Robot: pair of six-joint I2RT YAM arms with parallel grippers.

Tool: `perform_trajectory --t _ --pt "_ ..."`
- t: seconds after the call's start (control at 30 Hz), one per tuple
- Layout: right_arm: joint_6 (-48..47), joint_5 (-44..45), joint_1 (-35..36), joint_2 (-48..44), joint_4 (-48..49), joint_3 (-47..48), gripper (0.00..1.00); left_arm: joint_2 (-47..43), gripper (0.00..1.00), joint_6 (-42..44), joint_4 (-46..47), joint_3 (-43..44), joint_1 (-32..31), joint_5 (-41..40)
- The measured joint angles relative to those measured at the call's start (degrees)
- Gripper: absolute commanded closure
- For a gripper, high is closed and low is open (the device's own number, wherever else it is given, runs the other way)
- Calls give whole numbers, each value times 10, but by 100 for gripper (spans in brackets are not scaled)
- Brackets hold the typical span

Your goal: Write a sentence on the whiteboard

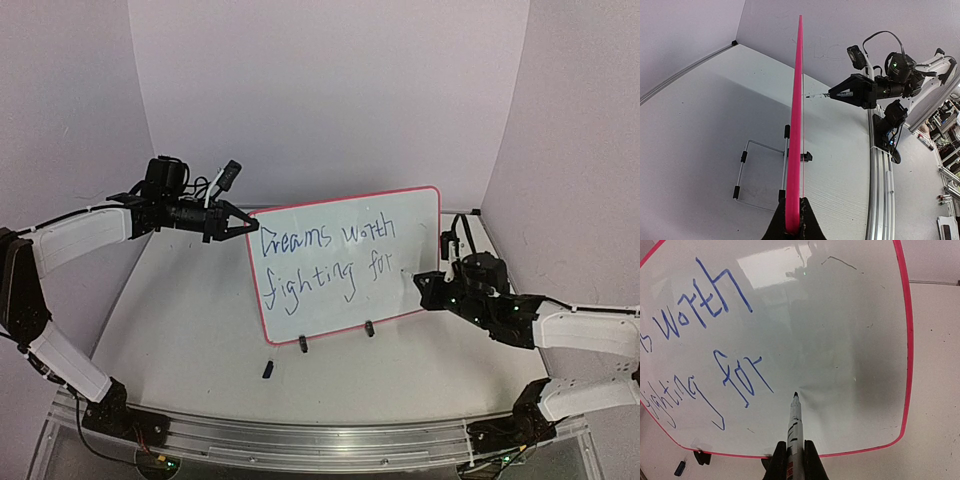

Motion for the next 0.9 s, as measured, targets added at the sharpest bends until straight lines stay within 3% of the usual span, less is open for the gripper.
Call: perform_trajectory --t 0.67,0.9 --pt "-10 1 0 30 3 10 100 0 100 0 0 0 0 0" --pt "-1 0 0 -54 -31 10 100 0 97 -1 0 0 0 0"
